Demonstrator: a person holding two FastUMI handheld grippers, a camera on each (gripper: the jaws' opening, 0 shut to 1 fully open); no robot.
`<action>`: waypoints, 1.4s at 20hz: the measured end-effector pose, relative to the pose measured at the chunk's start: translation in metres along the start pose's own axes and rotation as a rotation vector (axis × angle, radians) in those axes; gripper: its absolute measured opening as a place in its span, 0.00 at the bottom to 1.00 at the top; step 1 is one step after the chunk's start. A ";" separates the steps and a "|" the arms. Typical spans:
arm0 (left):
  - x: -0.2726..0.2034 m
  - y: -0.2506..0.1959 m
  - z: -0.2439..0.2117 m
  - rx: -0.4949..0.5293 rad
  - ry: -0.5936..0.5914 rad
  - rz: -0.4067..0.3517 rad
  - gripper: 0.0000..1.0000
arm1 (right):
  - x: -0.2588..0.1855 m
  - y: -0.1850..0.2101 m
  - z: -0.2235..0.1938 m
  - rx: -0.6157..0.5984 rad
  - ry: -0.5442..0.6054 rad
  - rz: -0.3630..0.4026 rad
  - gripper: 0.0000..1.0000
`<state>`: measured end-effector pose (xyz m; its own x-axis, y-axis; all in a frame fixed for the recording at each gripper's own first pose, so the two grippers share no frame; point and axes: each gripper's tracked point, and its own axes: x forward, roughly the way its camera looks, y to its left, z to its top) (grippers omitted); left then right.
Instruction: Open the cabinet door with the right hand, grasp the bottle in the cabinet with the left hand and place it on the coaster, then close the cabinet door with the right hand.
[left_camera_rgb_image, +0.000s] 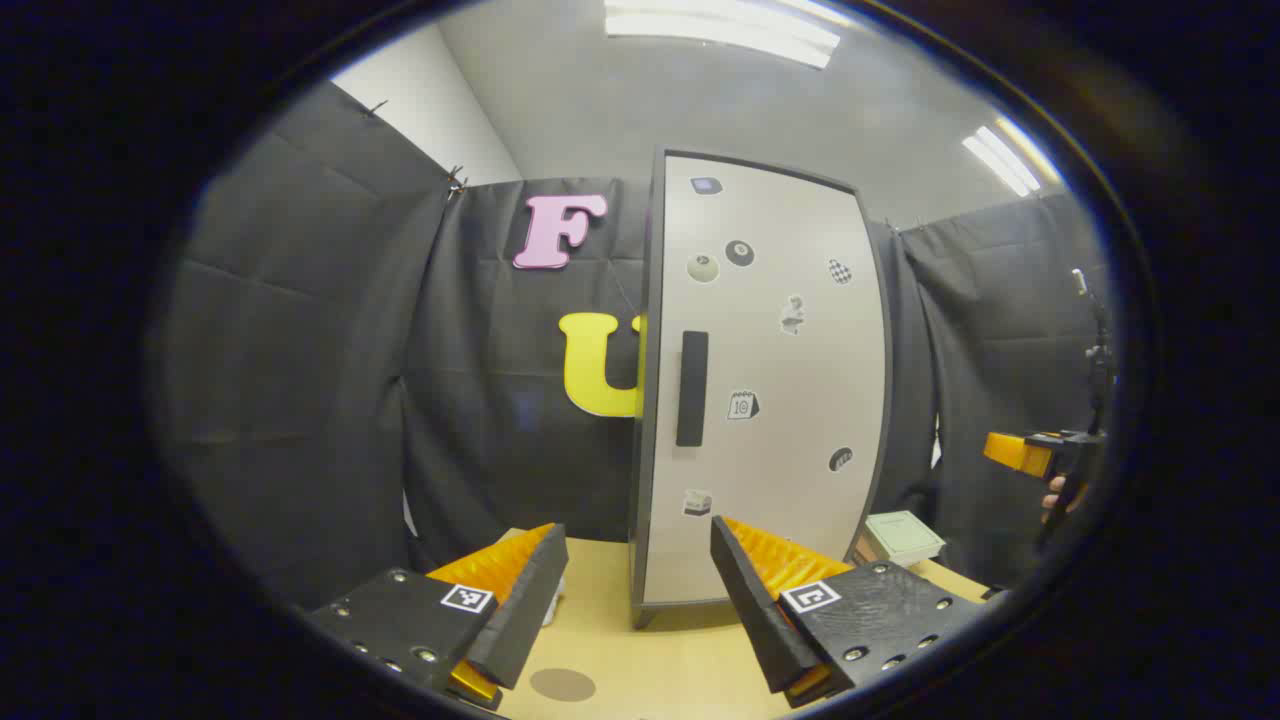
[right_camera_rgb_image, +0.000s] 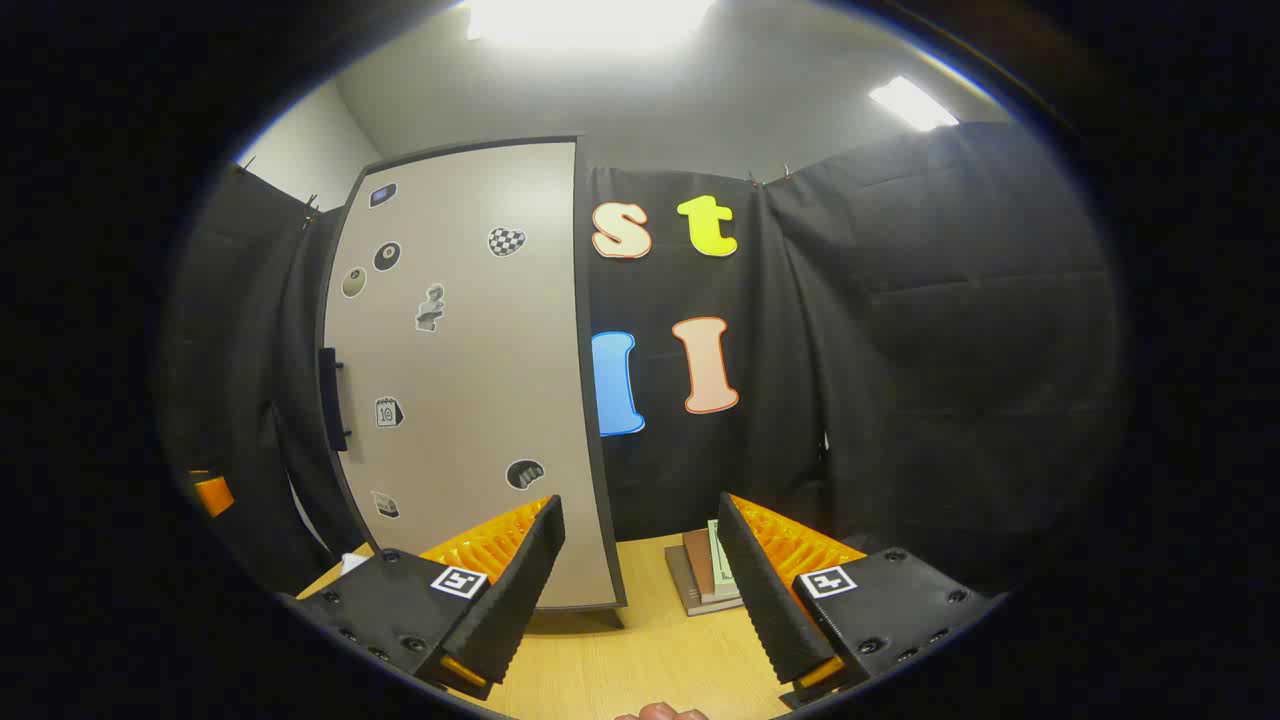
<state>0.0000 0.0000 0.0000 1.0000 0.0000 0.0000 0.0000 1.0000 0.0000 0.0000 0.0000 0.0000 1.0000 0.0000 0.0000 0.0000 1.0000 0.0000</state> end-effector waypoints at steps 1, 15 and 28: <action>-0.002 -0.001 -0.001 0.003 0.000 -0.003 0.89 | 0.000 0.003 0.000 -0.002 0.002 0.007 0.98; -0.008 0.008 -0.007 -0.005 -0.011 0.021 0.87 | 0.009 0.032 -0.003 -0.028 0.012 0.084 0.98; -0.019 0.037 -0.019 -0.012 -0.010 0.112 0.87 | 0.038 0.113 0.042 -0.020 0.006 0.242 0.98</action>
<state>-0.0191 0.0365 -0.0185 0.9937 0.1117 0.0089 -0.1116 0.9937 -0.0124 0.0384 0.1129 0.0424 0.9707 0.2400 -0.0085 -0.2401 0.9706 -0.0194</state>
